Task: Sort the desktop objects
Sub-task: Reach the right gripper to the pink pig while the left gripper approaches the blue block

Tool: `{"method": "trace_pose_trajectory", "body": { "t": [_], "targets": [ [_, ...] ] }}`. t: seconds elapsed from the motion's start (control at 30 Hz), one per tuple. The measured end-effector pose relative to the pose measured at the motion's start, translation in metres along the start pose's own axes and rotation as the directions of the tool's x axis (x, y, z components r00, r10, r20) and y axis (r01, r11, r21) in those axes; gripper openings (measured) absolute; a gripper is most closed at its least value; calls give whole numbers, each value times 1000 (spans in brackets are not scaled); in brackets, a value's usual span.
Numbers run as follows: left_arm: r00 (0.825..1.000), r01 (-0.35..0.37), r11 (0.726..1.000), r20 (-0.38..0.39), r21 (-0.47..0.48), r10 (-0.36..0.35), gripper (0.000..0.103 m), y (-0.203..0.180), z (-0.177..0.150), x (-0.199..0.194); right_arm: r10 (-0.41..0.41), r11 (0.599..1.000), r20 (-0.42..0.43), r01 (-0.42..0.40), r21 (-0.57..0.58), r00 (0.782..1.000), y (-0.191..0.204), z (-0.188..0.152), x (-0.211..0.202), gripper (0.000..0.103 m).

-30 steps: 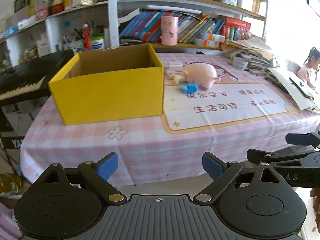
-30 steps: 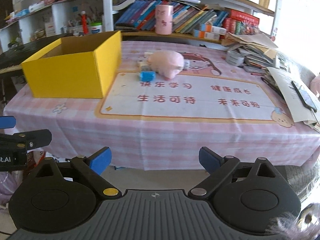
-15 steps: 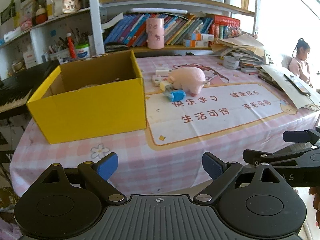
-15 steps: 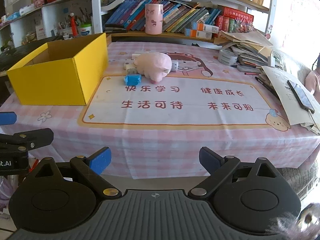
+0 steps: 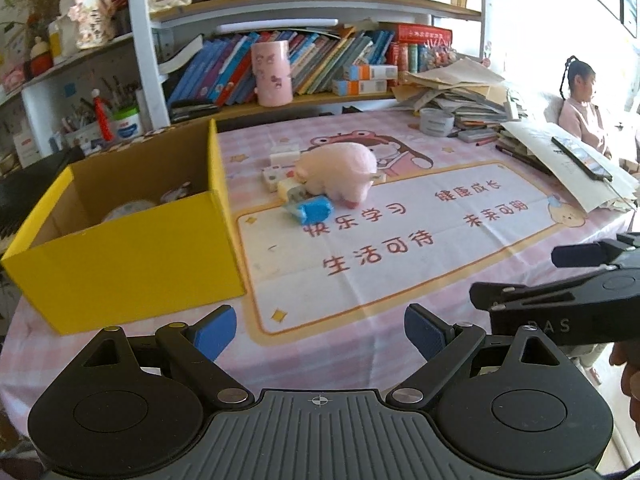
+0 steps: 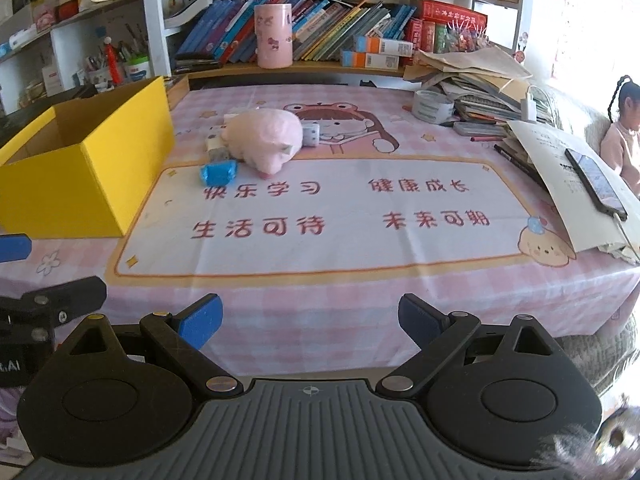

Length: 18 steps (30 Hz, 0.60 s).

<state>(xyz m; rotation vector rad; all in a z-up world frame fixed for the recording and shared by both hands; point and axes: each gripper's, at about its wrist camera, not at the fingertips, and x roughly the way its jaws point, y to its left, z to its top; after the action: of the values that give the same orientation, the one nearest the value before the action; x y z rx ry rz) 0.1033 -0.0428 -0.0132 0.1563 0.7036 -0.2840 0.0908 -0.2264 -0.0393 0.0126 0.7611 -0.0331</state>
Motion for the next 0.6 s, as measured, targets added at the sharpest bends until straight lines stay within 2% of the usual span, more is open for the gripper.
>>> {"method": "trace_pose_trajectory", "body": {
  "t": [0.23,0.6],
  "targets": [
    [1000,11,1000,-15,-9,-11,93,-14,20,29,10,1000,0,-10,-19,1000,-20,20,21,95],
    [999,-27,999,-40,-21,26,93,-35,48,69,48,998,-21,-49,-34,999,-53,54,64,95]
  ]
}}
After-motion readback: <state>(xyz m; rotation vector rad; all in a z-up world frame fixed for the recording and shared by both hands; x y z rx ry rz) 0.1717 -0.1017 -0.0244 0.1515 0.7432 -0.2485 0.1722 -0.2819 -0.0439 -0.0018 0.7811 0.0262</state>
